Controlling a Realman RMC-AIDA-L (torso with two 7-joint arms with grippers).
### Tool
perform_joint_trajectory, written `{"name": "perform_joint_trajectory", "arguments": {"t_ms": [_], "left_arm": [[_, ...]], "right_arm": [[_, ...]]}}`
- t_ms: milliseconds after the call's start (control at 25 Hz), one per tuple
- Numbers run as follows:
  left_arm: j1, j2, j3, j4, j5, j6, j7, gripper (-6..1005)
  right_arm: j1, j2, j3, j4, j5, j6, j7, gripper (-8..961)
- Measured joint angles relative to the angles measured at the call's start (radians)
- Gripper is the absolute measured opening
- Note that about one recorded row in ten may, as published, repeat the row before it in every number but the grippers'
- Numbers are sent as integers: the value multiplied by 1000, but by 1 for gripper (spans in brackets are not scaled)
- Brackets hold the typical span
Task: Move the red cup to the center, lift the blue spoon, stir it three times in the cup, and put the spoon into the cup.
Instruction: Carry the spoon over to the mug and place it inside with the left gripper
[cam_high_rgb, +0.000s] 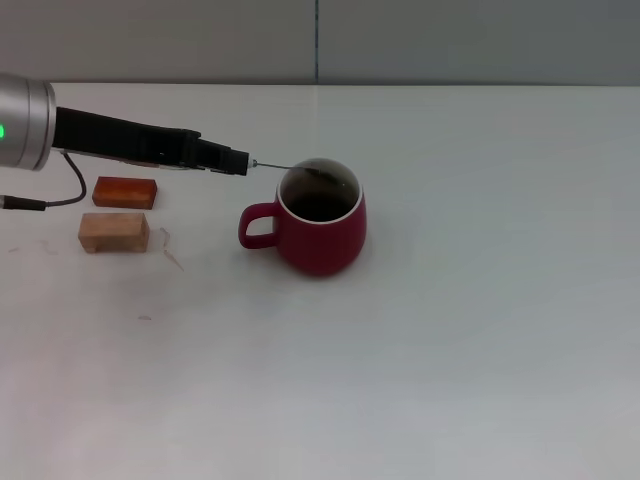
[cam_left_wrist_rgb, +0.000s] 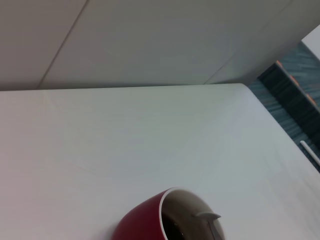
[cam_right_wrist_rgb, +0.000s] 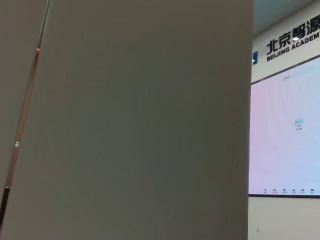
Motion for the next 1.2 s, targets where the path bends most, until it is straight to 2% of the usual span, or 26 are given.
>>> {"name": "perform_joint_trajectory", "arguments": {"t_ms": [40, 280, 640, 1200], "left_arm": [[0, 0, 31, 34, 20, -2, -9, 186], [-10, 0, 65, 84, 54, -4, -19, 186], [-31, -2, 170, 178, 106, -3, -44, 186], [-47, -7, 285, 241, 175, -42, -57, 187]], "right_arm": [[0, 0, 0, 0, 0, 0, 0, 678], [-1, 0, 0, 0, 0, 0, 0, 678], [-2, 0, 0, 1, 0, 0, 0, 679], [-3, 0, 0, 8, 0, 0, 0, 679]]}}
